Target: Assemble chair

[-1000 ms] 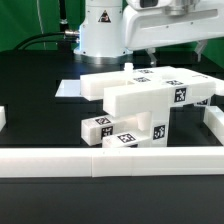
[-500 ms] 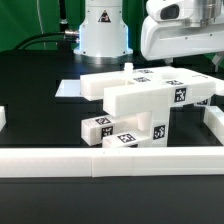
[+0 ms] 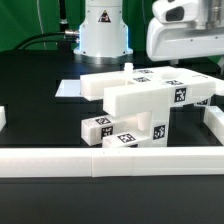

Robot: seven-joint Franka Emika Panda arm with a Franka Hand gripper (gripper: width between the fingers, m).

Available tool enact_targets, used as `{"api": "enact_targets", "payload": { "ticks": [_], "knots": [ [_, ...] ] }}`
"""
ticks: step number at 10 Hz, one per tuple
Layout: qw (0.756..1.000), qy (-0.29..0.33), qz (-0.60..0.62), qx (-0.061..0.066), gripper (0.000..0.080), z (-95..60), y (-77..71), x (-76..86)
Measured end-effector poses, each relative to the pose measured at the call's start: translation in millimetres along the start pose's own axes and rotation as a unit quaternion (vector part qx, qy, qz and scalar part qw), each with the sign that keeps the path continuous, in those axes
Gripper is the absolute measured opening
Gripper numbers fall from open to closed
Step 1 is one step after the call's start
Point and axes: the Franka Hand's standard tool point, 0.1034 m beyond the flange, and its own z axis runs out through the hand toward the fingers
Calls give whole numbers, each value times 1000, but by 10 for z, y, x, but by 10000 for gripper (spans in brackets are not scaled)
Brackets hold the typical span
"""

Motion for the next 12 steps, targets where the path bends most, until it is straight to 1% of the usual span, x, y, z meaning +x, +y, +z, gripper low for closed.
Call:
{"api": "enact_targets", "payload": {
  "ticks": [2, 4, 6, 8, 10, 12],
  "knots": [
    [1000, -1, 9, -4, 649, 91, -74, -18],
    [1000, 0, 21, -3, 649, 103, -209, 35],
    [1000, -1, 23, -4, 649, 112, -177, 32],
    [999, -1, 33, -4, 649, 144, -216, 64],
    [999, 1, 35, -3, 649, 188, -248, 145],
    [999, 2, 35, -3, 649, 189, -258, 164]
  ]
}}
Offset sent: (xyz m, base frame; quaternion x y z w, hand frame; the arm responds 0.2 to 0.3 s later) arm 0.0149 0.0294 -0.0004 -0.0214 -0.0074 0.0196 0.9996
